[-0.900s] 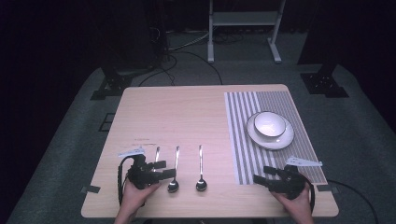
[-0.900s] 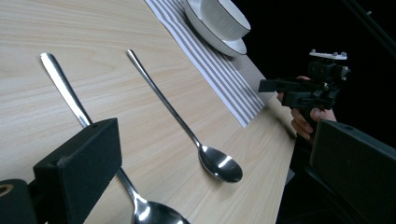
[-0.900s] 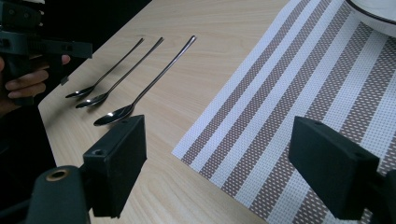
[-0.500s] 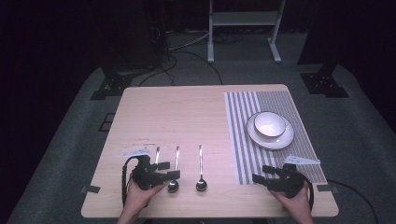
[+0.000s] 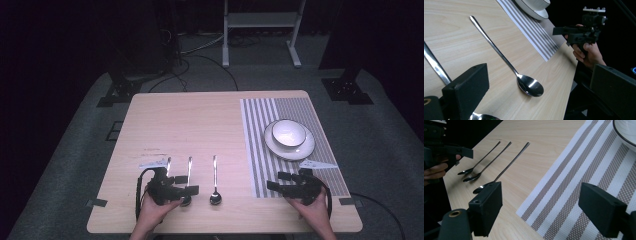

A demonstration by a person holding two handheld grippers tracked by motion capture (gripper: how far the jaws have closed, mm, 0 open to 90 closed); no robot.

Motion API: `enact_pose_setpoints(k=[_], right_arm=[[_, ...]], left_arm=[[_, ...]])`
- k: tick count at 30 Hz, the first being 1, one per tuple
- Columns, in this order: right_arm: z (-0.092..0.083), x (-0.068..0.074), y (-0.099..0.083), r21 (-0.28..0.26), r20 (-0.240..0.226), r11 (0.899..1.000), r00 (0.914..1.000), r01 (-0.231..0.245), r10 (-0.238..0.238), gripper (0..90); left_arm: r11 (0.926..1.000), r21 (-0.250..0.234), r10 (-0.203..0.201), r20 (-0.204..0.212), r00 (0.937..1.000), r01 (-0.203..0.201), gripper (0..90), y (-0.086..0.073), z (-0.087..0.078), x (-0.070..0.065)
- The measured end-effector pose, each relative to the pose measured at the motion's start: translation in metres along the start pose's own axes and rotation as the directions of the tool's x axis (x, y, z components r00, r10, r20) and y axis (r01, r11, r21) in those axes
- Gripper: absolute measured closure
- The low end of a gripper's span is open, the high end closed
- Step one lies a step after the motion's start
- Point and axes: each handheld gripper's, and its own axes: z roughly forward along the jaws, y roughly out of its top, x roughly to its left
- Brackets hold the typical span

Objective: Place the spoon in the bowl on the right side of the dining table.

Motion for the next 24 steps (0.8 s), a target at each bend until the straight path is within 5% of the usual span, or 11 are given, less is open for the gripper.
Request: enact_pose_setpoints(k=[24], right_arm=[[0.033, 0.01, 0.027, 0.043, -0.021, 0.998, 0.9984, 0.053, -0.052, 18.1]], left_arm=[[0.9995, 0.031, 0.007, 0.067, 0.9978, -0.009, 0.8, -0.001, 0.017, -0.014]])
